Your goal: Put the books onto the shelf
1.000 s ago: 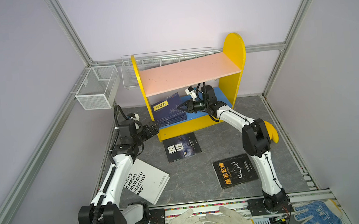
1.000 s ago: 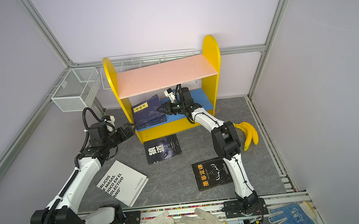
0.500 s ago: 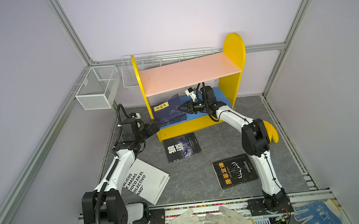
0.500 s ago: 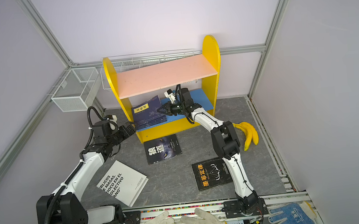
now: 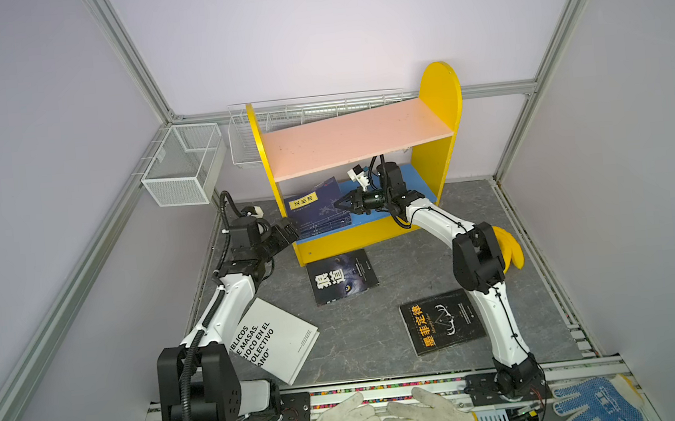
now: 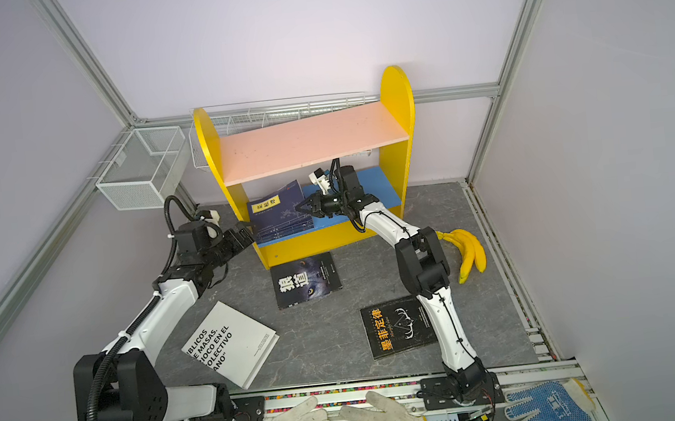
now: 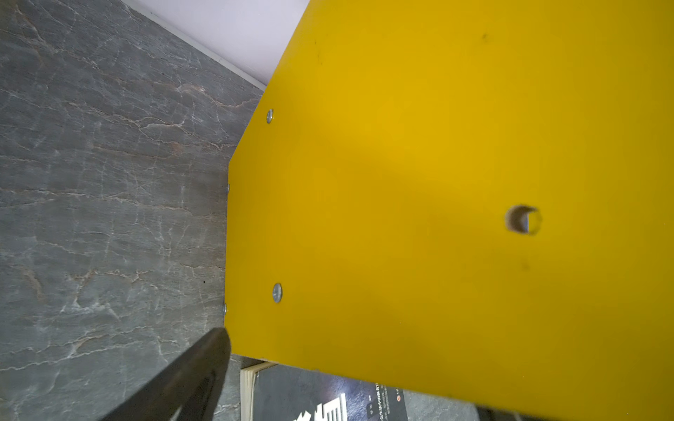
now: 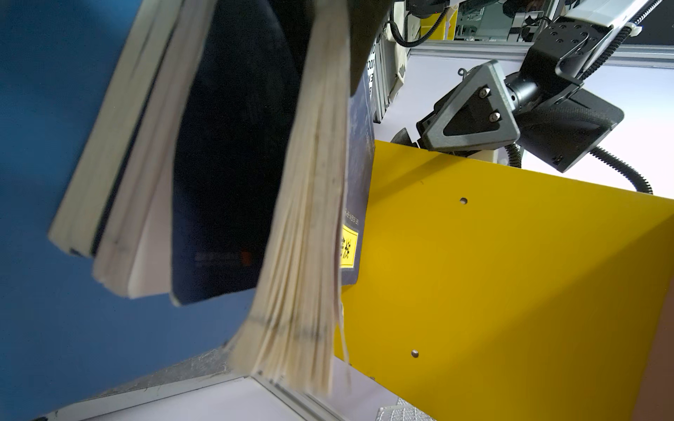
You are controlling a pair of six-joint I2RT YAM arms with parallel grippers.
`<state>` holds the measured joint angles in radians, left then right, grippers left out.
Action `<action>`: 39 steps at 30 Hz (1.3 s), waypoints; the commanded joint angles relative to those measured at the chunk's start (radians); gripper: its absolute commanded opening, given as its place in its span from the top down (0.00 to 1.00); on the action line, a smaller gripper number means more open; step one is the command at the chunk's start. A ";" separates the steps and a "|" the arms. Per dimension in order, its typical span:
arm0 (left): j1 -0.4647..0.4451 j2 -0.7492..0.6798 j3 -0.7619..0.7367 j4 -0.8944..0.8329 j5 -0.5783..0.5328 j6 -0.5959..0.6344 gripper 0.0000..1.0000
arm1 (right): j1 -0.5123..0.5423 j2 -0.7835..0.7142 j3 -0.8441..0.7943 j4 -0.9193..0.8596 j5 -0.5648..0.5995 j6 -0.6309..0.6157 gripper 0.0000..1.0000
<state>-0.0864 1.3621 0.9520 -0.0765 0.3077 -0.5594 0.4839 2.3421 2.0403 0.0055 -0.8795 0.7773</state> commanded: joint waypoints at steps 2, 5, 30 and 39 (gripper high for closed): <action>0.005 0.020 0.037 0.021 0.001 -0.002 0.01 | 0.008 0.033 0.016 0.025 -0.051 0.007 0.91; 0.005 0.031 0.039 0.028 0.002 -0.005 0.01 | 0.005 0.035 0.010 0.027 -0.058 0.008 0.91; 0.002 0.103 0.071 0.069 -0.030 -0.055 0.00 | 0.005 0.020 -0.028 0.025 -0.069 -0.012 0.91; -0.038 0.128 0.076 0.027 -0.175 -0.042 0.00 | 0.022 -0.002 -0.055 -0.020 0.010 -0.038 0.91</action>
<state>-0.1253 1.4609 0.9897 -0.0360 0.2569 -0.5896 0.4789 2.3623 2.0159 0.0216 -0.8974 0.7803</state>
